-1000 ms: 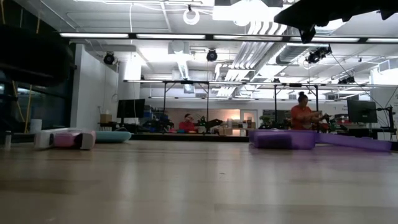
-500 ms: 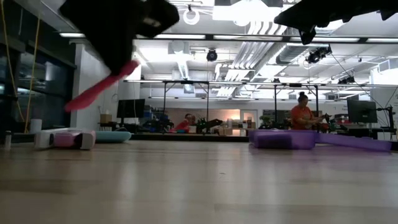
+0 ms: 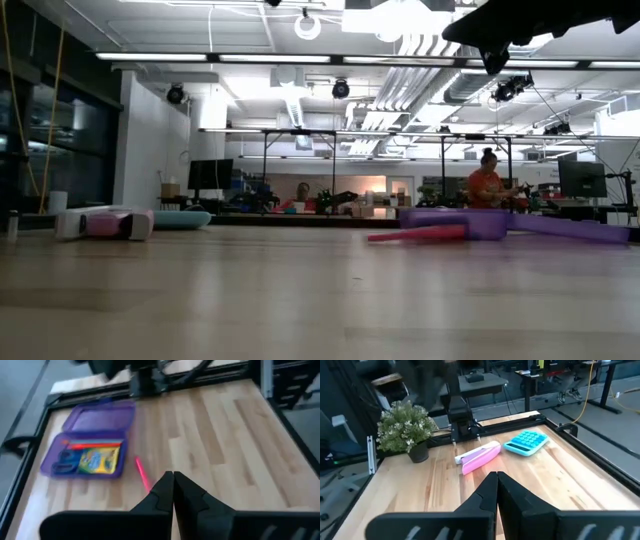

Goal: Pack school essentials
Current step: Put the pink pen into the violet supply box

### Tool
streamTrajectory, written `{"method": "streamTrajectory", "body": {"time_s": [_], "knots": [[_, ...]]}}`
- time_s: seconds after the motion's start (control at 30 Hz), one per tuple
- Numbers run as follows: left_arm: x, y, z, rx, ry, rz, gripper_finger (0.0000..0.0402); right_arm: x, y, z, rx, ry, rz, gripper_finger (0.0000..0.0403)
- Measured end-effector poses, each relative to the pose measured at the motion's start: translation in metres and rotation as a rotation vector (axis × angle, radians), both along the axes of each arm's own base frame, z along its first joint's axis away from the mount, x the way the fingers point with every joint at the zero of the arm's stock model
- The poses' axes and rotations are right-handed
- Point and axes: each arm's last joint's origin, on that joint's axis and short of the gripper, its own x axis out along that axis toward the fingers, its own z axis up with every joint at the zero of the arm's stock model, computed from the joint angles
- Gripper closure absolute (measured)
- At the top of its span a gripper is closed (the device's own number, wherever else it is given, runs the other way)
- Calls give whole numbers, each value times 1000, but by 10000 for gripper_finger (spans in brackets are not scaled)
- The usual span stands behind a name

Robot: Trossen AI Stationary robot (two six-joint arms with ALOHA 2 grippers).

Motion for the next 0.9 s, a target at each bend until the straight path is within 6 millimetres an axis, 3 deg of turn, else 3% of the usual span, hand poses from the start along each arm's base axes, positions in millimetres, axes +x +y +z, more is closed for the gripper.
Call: {"method": "streamTrajectory", "body": {"time_s": [0.1,0.2,0.47,0.67,0.9], "knots": [[-13,15,-7,-25,-37,9,400,0,0,0,25,-3,-3,403],[-25,22,-28,-76,-44,2,400,1,-1,0,73,-11,-40,403],[-38,21,-79,-209,-287,3,401,9,-2,-3,305,-47,-123,403],[-41,22,-79,-377,-607,-6,401,30,-1,7,275,-1,-66,402],[-43,19,-65,-501,-752,-88,401,52,-2,17,95,375,-28,369]]}}
